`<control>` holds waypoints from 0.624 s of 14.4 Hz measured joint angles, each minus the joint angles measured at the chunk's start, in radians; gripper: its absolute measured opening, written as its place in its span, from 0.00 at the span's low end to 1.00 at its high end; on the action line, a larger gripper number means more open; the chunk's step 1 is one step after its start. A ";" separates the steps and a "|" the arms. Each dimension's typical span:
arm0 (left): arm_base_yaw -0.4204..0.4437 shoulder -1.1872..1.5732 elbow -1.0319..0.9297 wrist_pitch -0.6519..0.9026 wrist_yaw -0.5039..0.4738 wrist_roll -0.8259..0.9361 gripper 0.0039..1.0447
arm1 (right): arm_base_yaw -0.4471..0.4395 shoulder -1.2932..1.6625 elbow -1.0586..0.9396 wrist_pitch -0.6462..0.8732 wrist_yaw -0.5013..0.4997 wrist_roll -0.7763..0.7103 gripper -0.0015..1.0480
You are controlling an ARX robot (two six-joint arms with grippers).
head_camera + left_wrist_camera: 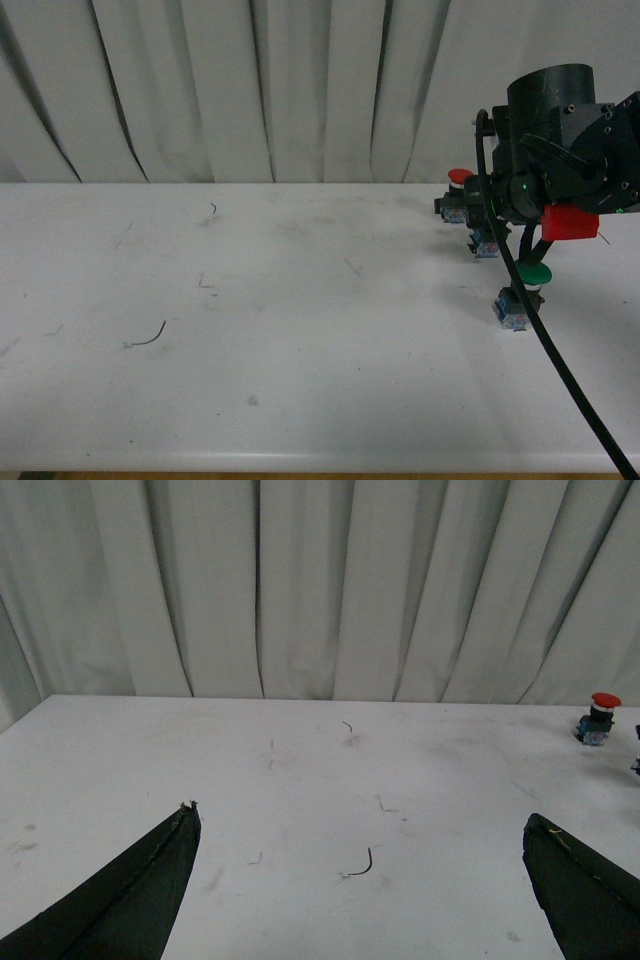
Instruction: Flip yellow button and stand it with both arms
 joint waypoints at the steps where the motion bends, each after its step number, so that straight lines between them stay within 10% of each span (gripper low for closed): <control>1: 0.000 0.000 0.000 0.000 0.000 0.000 0.94 | 0.005 0.008 0.000 0.006 0.000 0.001 0.34; 9: 0.000 0.000 0.000 0.000 0.000 0.000 0.94 | 0.012 0.023 0.004 0.019 0.016 0.010 0.41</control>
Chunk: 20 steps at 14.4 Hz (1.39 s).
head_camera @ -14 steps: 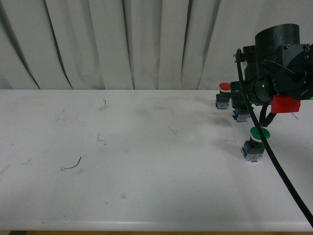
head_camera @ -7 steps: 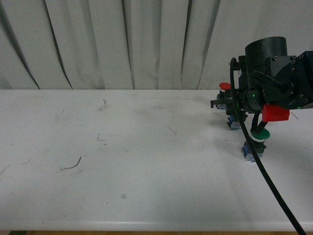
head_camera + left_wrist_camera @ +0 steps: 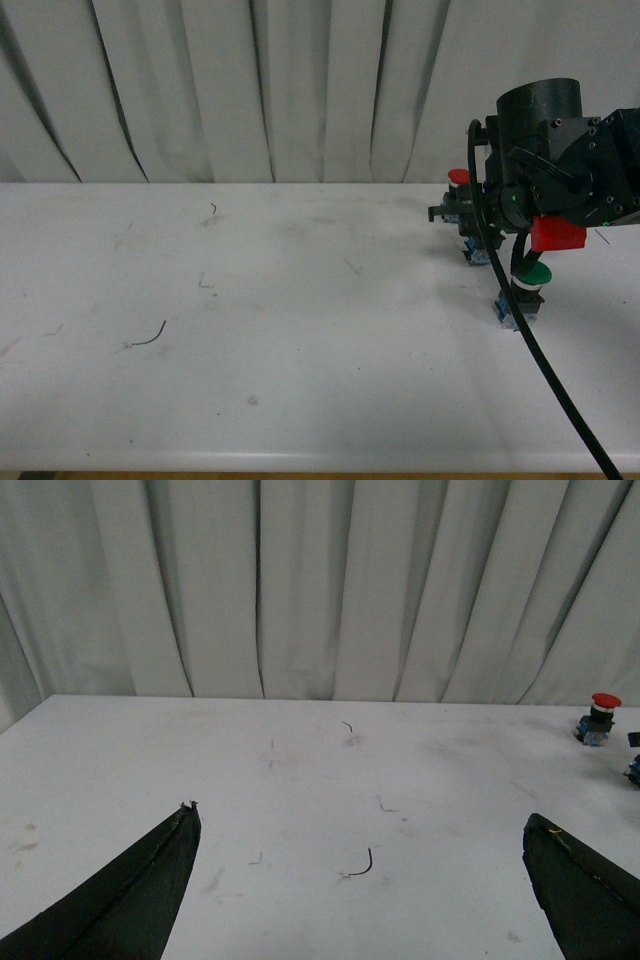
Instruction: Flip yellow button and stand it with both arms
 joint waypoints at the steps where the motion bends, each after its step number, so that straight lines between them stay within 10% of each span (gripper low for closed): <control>1: 0.000 0.000 0.000 0.000 0.000 0.000 0.94 | 0.000 0.000 0.000 0.000 0.000 0.000 0.46; 5: 0.000 0.000 0.000 0.000 0.000 0.000 0.94 | 0.000 0.000 0.000 -0.004 0.000 0.000 0.57; 9: 0.000 0.000 0.000 0.000 0.000 0.000 0.94 | 0.000 0.000 0.000 0.009 -0.011 0.005 0.96; 15: 0.000 0.000 0.000 0.000 0.000 0.000 0.94 | -0.014 -0.111 -0.111 0.141 -0.113 0.012 0.94; 20: 0.000 0.000 0.000 0.000 0.000 0.000 0.94 | -0.114 -0.717 -0.698 0.460 -0.508 -0.010 0.94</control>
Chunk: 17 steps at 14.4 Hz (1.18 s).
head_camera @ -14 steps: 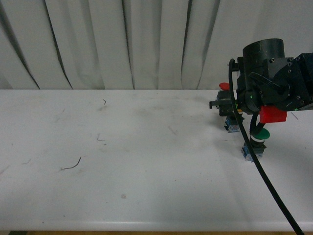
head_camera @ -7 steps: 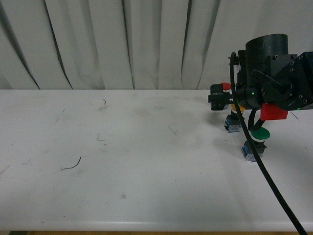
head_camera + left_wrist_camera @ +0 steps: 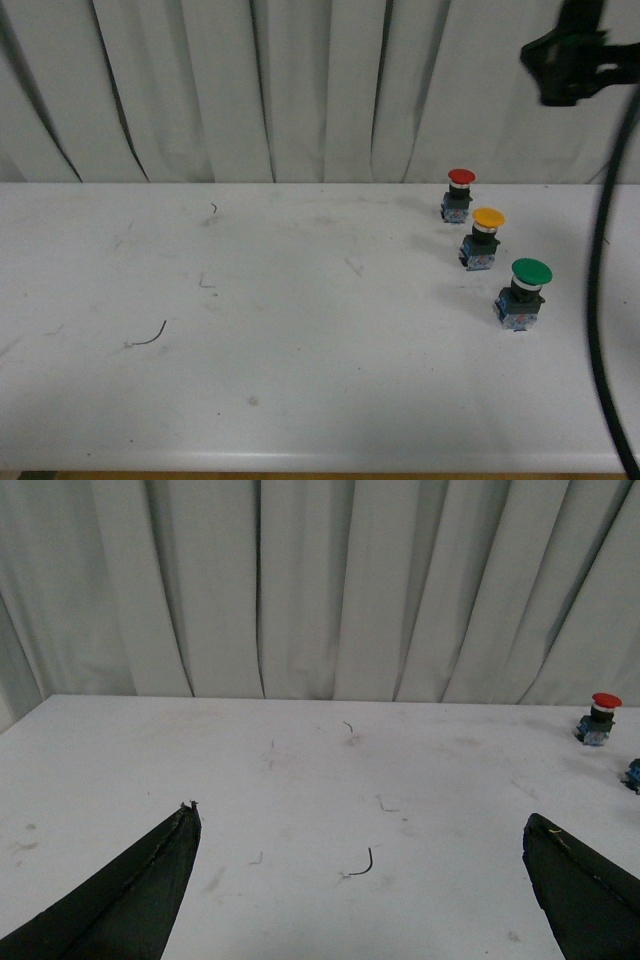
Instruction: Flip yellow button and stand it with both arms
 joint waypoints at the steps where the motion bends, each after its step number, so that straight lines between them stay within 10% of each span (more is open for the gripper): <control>1: 0.000 0.000 0.000 0.000 0.000 0.000 0.94 | -0.047 -0.161 -0.136 -0.017 -0.107 0.024 0.94; 3: 0.000 0.000 0.000 0.000 0.000 0.000 0.94 | -0.159 -0.474 -0.341 -0.111 -0.293 0.076 0.94; 6: 0.000 0.000 0.000 0.000 0.000 0.000 0.94 | -0.146 -1.011 -0.523 -0.465 0.148 -0.011 0.57; 10: 0.000 0.000 0.000 0.000 0.000 0.000 0.94 | -0.069 -1.221 -0.685 -0.450 0.230 -0.030 0.06; 17: 0.000 0.000 0.000 0.000 0.000 0.000 0.94 | -0.069 -1.395 -0.813 -0.483 0.230 -0.034 0.02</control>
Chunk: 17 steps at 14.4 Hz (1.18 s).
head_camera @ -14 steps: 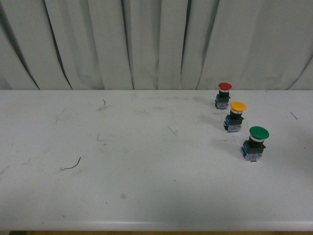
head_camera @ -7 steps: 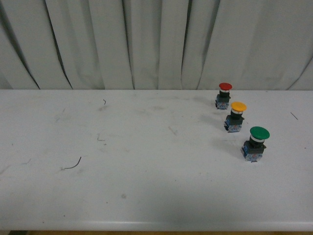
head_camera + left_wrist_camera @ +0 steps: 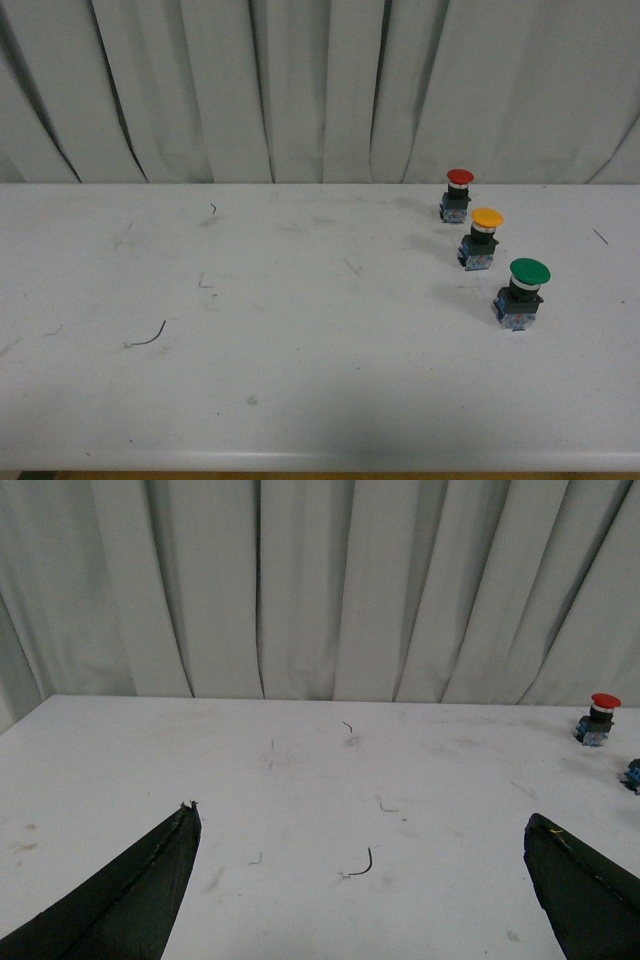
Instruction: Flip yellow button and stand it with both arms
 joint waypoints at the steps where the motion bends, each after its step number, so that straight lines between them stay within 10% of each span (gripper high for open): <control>1: 0.000 0.000 0.000 0.000 0.000 0.000 0.94 | 0.000 -0.016 -0.009 -0.007 0.000 0.000 0.02; 14: 0.000 0.000 0.000 0.000 0.000 0.000 0.94 | 0.000 -0.321 -0.072 -0.247 0.000 0.000 0.02; 17: 0.000 0.000 0.000 0.000 0.000 0.000 0.94 | 0.000 -0.321 -0.072 -0.247 0.000 -0.001 0.46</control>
